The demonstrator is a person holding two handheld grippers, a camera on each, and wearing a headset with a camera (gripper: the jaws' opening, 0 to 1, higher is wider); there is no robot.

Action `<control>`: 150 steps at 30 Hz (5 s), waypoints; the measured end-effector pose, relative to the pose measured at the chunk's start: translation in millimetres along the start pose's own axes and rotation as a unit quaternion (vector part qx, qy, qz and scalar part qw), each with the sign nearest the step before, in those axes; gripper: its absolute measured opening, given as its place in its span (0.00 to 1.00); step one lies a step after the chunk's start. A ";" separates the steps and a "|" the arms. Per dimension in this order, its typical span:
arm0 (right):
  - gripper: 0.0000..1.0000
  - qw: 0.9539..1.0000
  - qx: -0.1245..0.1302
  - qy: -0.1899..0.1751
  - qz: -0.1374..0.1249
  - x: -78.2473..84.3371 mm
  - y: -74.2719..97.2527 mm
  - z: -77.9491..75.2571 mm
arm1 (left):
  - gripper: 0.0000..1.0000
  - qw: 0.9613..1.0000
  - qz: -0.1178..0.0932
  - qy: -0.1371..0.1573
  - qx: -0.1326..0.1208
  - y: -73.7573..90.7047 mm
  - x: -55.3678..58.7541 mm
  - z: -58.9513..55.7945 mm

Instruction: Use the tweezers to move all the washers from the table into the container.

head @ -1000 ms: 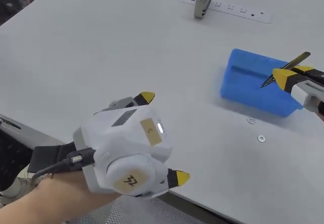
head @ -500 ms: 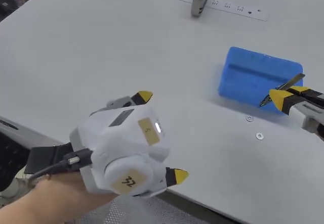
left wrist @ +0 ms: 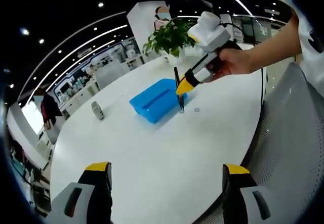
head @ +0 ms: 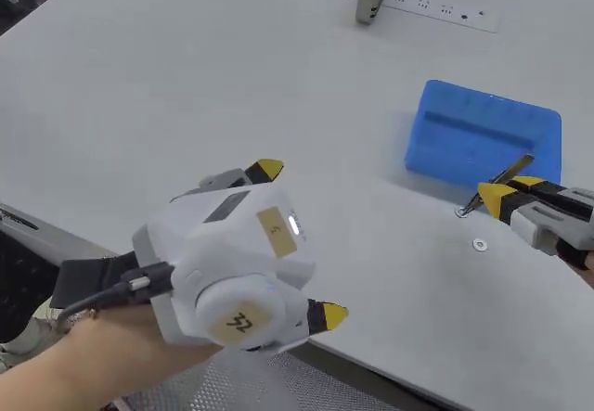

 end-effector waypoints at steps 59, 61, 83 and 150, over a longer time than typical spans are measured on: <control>0.03 0.996 0.034 0.011 -0.082 -75.4 29.7 -7.3 | 0.92 1.000 0.005 -0.002 -0.006 0.1 2.0 1.9; 0.03 0.996 0.035 0.009 -0.087 -78.7 29.3 -10.9 | 0.92 1.000 0.005 -0.002 -0.005 -0.1 2.2 1.7; 0.03 0.997 0.046 0.018 -0.058 -58.8 -11.5 -35.1 | 0.92 1.000 0.013 -0.009 0.004 -2.1 3.0 -1.9; 0.04 0.997 0.027 -0.032 -0.062 -36.9 34.9 -18.3 | 0.91 1.000 0.013 -0.015 -0.008 -1.2 3.1 1.6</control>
Point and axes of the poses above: the centre of the closed fingertips' face, and the gripper's own axes: y roughly backward along the fingers, z roughly to its left, x roughly out of its underside, the point moved 2 cm from there along y, roughly backward along the fingers, and after that the axes turned 9 degrees about x, right-handed, at the moved point
